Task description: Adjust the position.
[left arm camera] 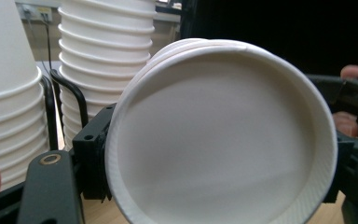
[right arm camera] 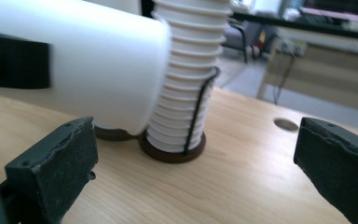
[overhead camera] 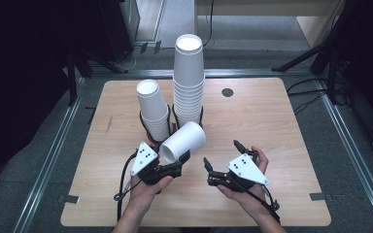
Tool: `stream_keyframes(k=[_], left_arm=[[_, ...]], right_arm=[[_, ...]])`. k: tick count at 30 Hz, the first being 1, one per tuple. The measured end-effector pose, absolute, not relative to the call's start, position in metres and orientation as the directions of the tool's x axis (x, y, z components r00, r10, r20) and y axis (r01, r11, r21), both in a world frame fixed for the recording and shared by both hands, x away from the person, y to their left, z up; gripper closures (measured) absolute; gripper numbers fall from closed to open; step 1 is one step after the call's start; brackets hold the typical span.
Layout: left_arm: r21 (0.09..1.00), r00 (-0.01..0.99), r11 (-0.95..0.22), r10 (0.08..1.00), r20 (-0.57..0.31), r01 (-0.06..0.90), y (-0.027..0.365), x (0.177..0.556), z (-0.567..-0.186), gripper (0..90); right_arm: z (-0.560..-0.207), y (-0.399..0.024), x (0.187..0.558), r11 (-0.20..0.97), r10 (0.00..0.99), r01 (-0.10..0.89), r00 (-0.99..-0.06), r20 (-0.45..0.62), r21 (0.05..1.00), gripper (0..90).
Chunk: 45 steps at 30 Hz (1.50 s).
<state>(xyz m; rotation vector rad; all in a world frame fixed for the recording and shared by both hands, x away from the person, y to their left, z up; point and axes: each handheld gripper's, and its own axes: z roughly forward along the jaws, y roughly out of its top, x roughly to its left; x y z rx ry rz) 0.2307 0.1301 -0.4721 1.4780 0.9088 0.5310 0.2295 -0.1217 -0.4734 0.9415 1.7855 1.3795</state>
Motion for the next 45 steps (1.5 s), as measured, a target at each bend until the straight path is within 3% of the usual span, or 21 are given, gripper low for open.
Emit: stream_keyframes(k=[13,20,26,39,45], left_arm=[[0.981,0.575,0.091,0.799,-0.173,0.169,0.127,0.230,-0.477,21.7],[0.979,0.570,0.128,0.797,-0.197,0.161,0.126,0.232,-0.481,21.7],[0.983,0.580,0.131,0.794,-0.183,0.131,0.122,0.230,-0.483,21.7],[0.985,0.578,0.143,0.797,-0.174,0.099,0.109,0.227,-0.488,21.6],[0.990,0.574,0.120,0.807,-0.142,0.077,0.103,0.224,-0.489,21.5]], right_arm=[[-0.462,-0.122,0.226,-0.017,0.876,0.259,-0.462,0.139,0.966,3.1],[-0.458,-0.127,0.229,-0.174,0.815,0.356,-0.471,0.337,0.918,8.0],[-0.460,-0.133,0.234,-0.325,0.702,0.487,-0.450,0.552,0.811,8.3],[-0.465,-0.143,0.236,-0.489,0.558,0.625,-0.312,0.769,0.609,2.2],[-0.471,-0.150,0.240,-0.570,0.409,0.702,-0.208,0.888,0.427,2.0]])
